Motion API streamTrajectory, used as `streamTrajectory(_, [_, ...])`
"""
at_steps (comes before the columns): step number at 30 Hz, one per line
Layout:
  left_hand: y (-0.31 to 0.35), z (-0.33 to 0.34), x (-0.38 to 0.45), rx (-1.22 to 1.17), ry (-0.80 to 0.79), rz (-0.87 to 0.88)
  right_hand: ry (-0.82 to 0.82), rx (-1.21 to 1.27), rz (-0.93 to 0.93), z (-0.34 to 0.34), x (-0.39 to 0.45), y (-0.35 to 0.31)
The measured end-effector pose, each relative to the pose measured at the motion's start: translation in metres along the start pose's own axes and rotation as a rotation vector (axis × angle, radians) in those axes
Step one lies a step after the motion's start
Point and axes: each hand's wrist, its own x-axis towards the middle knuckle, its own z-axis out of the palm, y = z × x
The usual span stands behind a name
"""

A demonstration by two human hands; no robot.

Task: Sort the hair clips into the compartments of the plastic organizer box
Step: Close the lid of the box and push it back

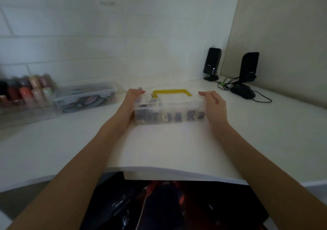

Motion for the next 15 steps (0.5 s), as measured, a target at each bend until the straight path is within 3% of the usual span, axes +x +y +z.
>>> streamTrajectory(4, [-0.003,-0.011,-0.029,0.151,-0.119,0.123,-0.17,-0.035,-0.028,-0.022,-0.018,0.003])
streamTrajectory(7, [-0.003,-0.011,-0.043,0.282,-0.101,0.195,-0.292,-0.083,-0.025,-0.034,-0.029,0.005])
streamTrajectory(10, [-0.008,-0.007,-0.052,0.406,-0.08,0.309,-0.309,-0.097,-0.055,-0.038,-0.038,0.005])
streamTrajectory(15, [-0.008,-0.008,-0.059,0.502,-0.018,0.263,-0.259,-0.199,-0.046,-0.042,-0.043,0.004])
